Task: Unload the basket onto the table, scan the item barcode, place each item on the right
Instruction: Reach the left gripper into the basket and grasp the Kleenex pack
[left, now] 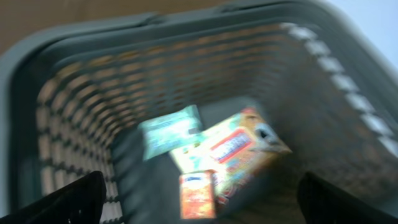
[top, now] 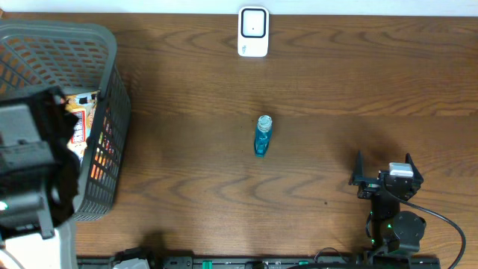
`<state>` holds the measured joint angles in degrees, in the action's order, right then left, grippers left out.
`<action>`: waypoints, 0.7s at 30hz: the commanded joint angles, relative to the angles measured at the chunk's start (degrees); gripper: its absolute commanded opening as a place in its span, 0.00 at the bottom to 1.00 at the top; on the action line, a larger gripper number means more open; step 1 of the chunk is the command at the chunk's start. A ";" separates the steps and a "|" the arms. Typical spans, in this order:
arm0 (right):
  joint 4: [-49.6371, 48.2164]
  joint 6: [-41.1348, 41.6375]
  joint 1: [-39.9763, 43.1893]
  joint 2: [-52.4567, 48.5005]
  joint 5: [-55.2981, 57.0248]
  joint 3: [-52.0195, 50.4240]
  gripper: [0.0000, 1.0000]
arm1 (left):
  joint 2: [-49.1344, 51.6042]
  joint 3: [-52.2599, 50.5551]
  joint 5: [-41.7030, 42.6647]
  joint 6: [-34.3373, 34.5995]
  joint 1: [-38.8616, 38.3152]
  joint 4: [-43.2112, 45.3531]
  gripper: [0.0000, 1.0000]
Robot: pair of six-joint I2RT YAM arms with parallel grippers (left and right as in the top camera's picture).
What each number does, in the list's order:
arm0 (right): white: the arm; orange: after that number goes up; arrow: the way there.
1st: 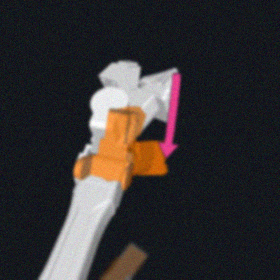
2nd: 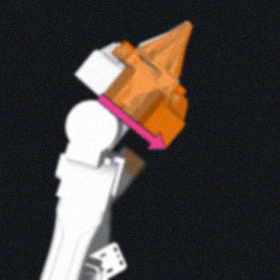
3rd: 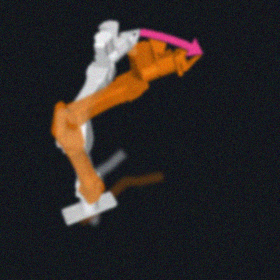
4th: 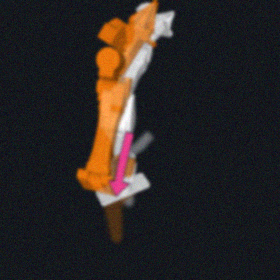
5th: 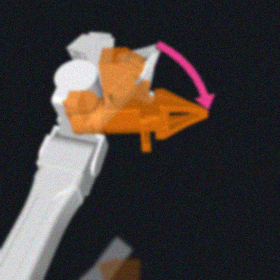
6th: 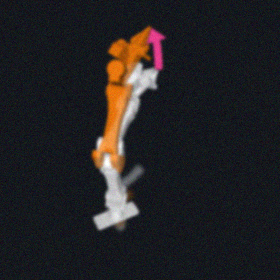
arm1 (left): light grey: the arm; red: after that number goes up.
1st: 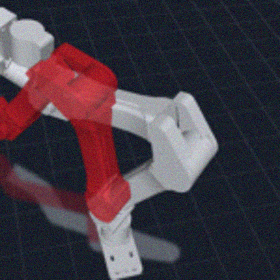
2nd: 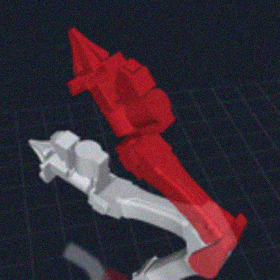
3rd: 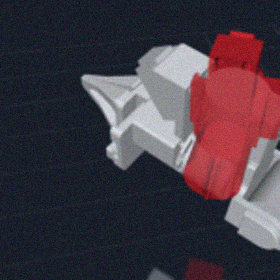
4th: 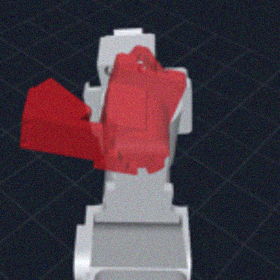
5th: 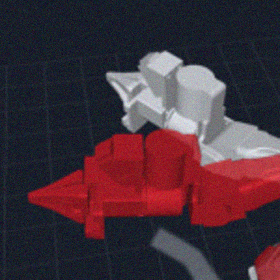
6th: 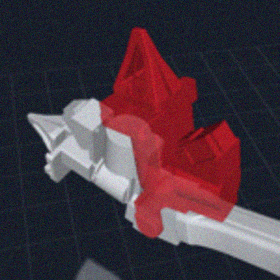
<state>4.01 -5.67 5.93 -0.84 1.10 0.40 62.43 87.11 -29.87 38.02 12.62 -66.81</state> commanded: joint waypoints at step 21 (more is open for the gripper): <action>0.15 -0.61 0.39 0.20 0.26 -0.09 0.99 | 32.79 -5.86 30.69 4.24 17.25 -7.56 0.98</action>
<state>3.99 -5.67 5.93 -0.84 1.10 0.40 92.62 83.42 -1.32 40.99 29.58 -74.32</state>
